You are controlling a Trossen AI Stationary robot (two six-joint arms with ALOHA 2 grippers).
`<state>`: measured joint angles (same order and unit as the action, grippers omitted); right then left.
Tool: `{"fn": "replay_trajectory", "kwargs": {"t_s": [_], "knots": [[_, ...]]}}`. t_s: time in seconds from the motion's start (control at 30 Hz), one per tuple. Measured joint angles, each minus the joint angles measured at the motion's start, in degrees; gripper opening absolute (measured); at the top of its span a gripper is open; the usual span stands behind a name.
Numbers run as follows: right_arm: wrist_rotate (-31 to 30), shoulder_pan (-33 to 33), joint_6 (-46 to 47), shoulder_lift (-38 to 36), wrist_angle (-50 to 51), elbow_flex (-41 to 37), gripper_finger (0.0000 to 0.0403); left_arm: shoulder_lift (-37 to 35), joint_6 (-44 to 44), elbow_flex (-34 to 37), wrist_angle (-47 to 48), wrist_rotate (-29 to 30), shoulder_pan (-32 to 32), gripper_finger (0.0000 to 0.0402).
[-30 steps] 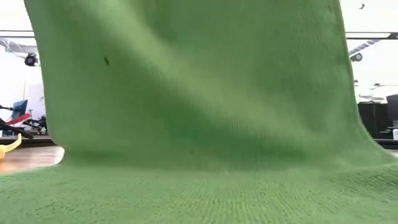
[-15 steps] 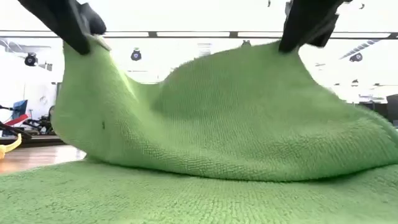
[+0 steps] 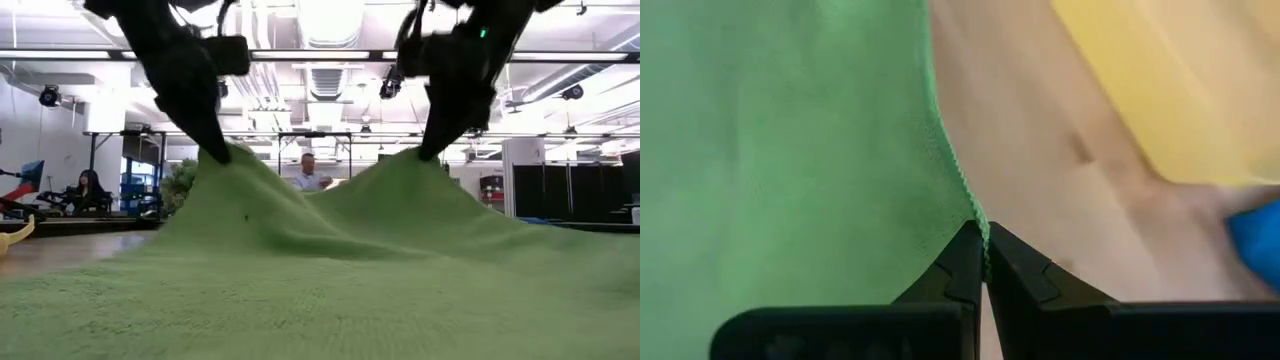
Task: Fold microfiber towels
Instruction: Fold the green towel
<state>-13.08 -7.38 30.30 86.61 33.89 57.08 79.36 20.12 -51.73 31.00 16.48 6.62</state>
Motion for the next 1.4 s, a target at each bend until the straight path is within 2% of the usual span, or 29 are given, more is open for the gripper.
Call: {"fn": "replay_trajectory", "kwargs": {"t_s": [0.33, 0.87, 0.97, 1.13, 1.27, 1.33, 1.4], "knots": [[1.9, 7.7, -7.2, 0.1, -4.5, -3.8, 0.0008, 0.2, -2.8, 5.7, -9.4, 0.2, -6.0, 0.0000], [2.6, 12.7, -6.5, 3.7, -5.7, -4.3, 0.0009, 0.2, -2.5, 10.7, -9.6, 0.7, -10.4, 0.0003], [0.6, 13.4, -6.3, 2.9, -5.3, -4.3, 0.0022, 0.2, -2.5, 10.7, -9.5, 1.0, -11.7, 0.0025], [-1.5, 14.2, -6.3, -0.4, -5.6, -3.4, 0.0062, -0.2, -2.7, 10.2, -9.5, 1.0, -13.3, 0.0093], [-1.7, 14.9, -6.6, -3.5, -4.5, -3.3, 0.0092, -1.4, -2.5, 10.2, -8.7, 0.5, -13.8, 0.0143], [-1.6, 14.9, -6.9, -5.6, -4.0, -3.4, 0.0103, -2.7, -1.8, 10.2, -8.2, -0.9, -13.8, 0.0155], [1.5, 14.1, -7.3, -8.3, -4.3, -3.8, 0.0110, -4.4, -1.3, 10.2, -7.2, -3.6, -13.8, 0.0160]]}}
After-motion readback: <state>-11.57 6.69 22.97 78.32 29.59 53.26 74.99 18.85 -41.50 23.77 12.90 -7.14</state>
